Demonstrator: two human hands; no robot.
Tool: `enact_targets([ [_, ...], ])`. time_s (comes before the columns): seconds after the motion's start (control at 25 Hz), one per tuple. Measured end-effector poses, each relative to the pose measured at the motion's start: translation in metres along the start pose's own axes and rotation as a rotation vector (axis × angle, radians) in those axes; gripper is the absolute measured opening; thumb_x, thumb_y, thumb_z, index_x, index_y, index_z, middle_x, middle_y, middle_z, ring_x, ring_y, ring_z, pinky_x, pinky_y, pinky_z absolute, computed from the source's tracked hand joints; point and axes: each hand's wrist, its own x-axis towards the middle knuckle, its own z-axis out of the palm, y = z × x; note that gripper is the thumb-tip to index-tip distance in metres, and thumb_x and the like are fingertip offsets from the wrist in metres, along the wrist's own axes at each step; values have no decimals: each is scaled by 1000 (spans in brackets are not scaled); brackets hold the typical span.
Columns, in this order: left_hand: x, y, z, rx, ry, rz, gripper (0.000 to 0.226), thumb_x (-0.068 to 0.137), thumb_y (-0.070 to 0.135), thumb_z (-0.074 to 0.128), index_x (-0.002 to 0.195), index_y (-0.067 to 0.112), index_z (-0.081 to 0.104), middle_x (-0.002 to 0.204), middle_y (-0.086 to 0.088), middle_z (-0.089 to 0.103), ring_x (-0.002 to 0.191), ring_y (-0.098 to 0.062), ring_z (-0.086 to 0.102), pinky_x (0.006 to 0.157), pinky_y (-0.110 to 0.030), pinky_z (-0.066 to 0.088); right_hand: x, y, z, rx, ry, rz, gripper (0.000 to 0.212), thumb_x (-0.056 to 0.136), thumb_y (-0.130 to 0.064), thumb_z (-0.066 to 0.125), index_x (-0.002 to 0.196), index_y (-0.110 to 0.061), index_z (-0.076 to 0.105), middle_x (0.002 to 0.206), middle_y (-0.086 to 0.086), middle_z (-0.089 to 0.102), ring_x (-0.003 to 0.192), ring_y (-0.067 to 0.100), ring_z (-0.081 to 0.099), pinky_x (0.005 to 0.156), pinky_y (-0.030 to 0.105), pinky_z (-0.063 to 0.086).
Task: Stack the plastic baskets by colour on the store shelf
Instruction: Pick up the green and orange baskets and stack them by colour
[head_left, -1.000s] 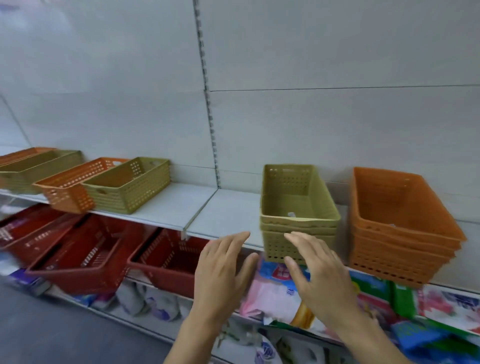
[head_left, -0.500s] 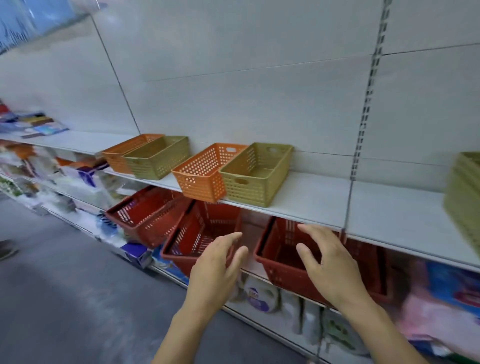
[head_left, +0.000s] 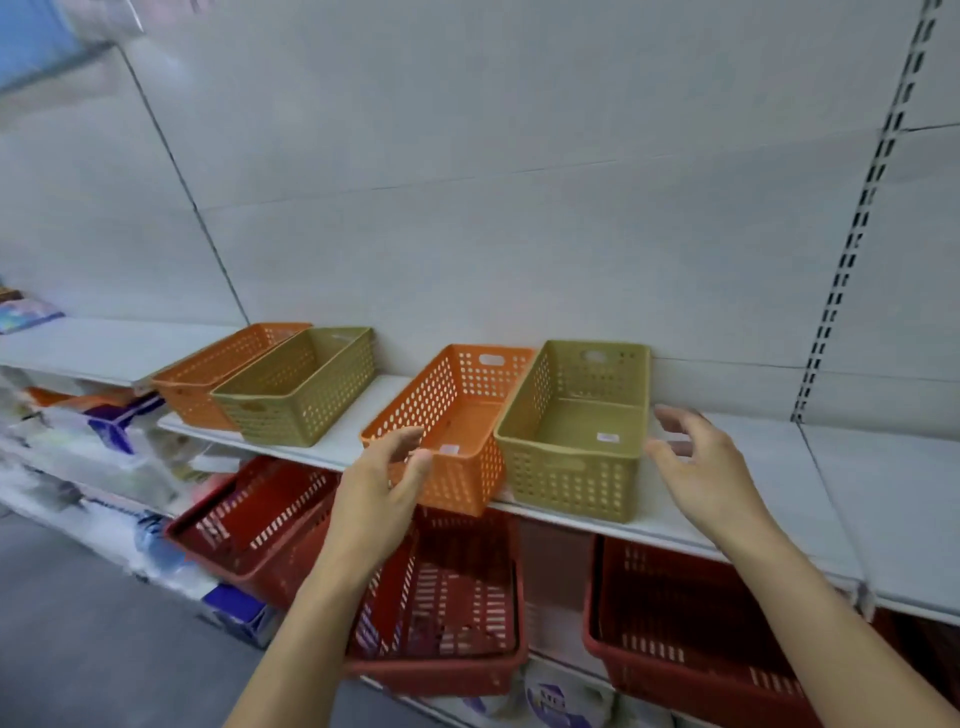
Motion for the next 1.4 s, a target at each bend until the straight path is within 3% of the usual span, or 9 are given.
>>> enact_targets([
  [0.16, 87, -39, -14, 20, -40, -52, 43, 96, 23, 59, 136, 9, 55, 131, -1, 61, 124, -20, 56, 99, -32, 42, 60, -10, 33, -69, -22, 275, 52, 90, -34, 56, 138, -19, 42, 139, 8, 52, 122, 33, 52, 100, 45, 43],
  [0.28, 135, -70, -15, -38, -197, -267, 57, 96, 30, 57, 148, 13, 40, 149, -6, 48, 129, -25, 52, 99, -39, 46, 84, -3, 50, -164, -56, 418, 40, 80, -38, 54, 116, -21, 50, 120, 10, 61, 106, 35, 59, 91, 47, 50],
  [0.44, 168, -92, 0, -182, -475, -416, 47, 95, 24, 58, 140, 13, 47, 121, -10, 68, 93, -25, 70, 67, -35, 57, 75, -15, 62, -225, 37, 433, 18, 82, -31, 50, 96, -24, 57, 103, 7, 65, 93, 32, 61, 87, 44, 50],
  [0.52, 171, -100, 4, -194, -491, -375, 34, 94, 18, 56, 128, 15, 56, 102, -4, 71, 83, -22, 71, 66, -34, 57, 61, -22, 67, -241, 128, 473, 30, 86, -34, 49, 112, -24, 59, 110, 7, 65, 95, 32, 61, 87, 42, 51],
  [0.64, 164, -113, 3, -214, -393, -319, 33, 87, 18, 55, 117, 23, 64, 99, -2, 75, 85, -23, 71, 80, -45, 59, 29, -20, 72, -224, 300, 499, 44, 84, -35, 49, 128, -31, 55, 117, 5, 66, 98, 32, 63, 86, 44, 53],
  [0.88, 122, -117, -7, -385, -281, -228, 35, 87, 13, 58, 118, 27, 67, 104, 4, 73, 88, -17, 66, 86, -37, 51, -54, -25, 70, -219, 522, 371, 40, 78, -29, 49, 111, -50, 58, 108, -12, 72, 104, 19, 66, 88, 48, 53],
  [1.04, 100, -92, -7, -505, -283, -171, 31, 92, 16, 60, 117, 33, 66, 99, 15, 71, 80, -10, 70, 85, -41, 55, -97, -36, 51, -165, 629, 316, 39, 78, -37, 52, 116, -43, 60, 110, -18, 71, 106, 11, 65, 92, 46, 52],
  [1.24, 60, -32, 13, -638, -319, -38, 31, 94, 15, 59, 120, 30, 66, 104, 19, 70, 71, 5, 69, 71, -28, 56, -146, -43, -9, -95, 739, 263, 35, 91, -5, 54, 120, -22, 62, 99, -20, 65, 96, -1, 61, 80, 25, 49],
  [1.4, 6, 30, 52, -702, -392, 29, 30, 95, 13, 58, 114, 34, 66, 98, 23, 70, 77, 4, 70, 64, -16, 53, -202, -25, -88, -114, 827, 216, 40, 90, 0, 54, 124, -19, 62, 104, -4, 69, 94, -1, 66, 87, 37, 55],
])
